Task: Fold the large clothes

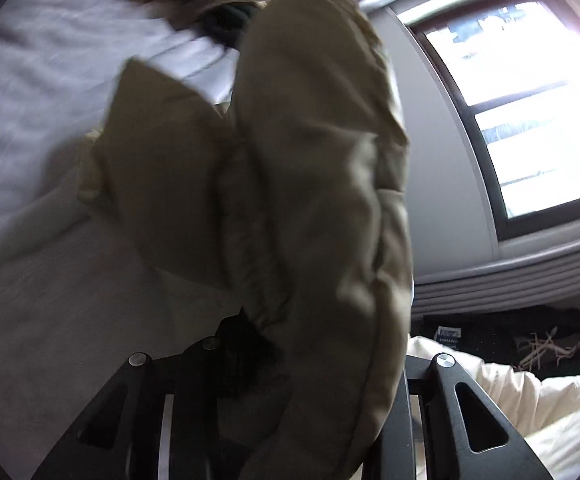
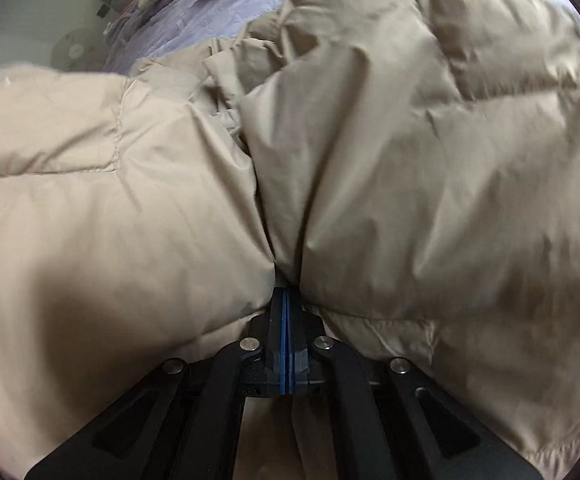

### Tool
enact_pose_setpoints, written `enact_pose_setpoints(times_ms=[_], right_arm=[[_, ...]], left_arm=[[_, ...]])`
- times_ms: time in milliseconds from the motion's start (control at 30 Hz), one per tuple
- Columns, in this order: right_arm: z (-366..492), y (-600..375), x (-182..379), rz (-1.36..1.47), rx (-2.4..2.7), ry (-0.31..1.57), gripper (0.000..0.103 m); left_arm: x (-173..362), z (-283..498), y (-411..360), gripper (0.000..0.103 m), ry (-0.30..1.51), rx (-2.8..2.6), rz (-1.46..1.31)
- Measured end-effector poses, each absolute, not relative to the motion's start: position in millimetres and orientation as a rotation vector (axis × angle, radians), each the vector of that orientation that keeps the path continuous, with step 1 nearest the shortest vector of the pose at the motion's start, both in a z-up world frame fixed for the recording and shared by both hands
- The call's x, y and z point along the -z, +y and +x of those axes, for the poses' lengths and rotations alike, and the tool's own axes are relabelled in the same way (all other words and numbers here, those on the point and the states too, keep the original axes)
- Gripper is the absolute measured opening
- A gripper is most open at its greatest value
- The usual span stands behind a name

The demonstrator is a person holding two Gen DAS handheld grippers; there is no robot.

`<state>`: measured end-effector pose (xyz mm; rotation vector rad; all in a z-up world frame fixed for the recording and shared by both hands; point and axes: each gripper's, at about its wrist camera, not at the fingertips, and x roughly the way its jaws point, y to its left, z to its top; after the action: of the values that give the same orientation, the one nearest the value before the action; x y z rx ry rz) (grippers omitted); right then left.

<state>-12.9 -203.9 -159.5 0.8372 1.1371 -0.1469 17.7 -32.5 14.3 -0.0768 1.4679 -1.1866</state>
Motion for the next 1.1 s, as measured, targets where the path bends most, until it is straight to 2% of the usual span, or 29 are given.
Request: enact_pose_setpoints(times_ms=[233,400,567,700,800,833,900,1033,1100], right_arm=[[-23,-232,182,1.069,0.046,1.073,0.0],[-28,-245,183,1.177,0.011,1.085,0.0],[-64,-273,147,1.151,0.009,1.051,0.001],[-118,-307,119,1.132,0.111,0.997,0.002],[-156,-329,111,1.148,0.196,0.969,0.002],[-170,-335,107,1.148,0.232,0.962,0.002],[-187,-348,102,1.143,0.283,0.951,0.002],[-226,-355,91,1.13,0.377,0.934,0.002],[-239,-356,84,1.106,0.407,0.931,0.011]], left_arm=[[-22,-31,-127,0.033,1.434,1.143,0.097],[-23,-57,-155,0.033,1.397,1.118,0.181],[-22,-61,-152,0.033,1.412,1.09,0.246],[-7,-64,-185,0.034,1.42,1.099,0.312],[8,-80,-211,0.054,1.451,1.181,0.297],[15,-84,-222,0.056,1.455,1.209,0.296],[29,-92,-241,0.061,1.459,1.264,0.308],[61,-95,-271,0.061,1.533,1.322,0.249],[77,-90,-283,0.061,1.606,1.328,0.187]])
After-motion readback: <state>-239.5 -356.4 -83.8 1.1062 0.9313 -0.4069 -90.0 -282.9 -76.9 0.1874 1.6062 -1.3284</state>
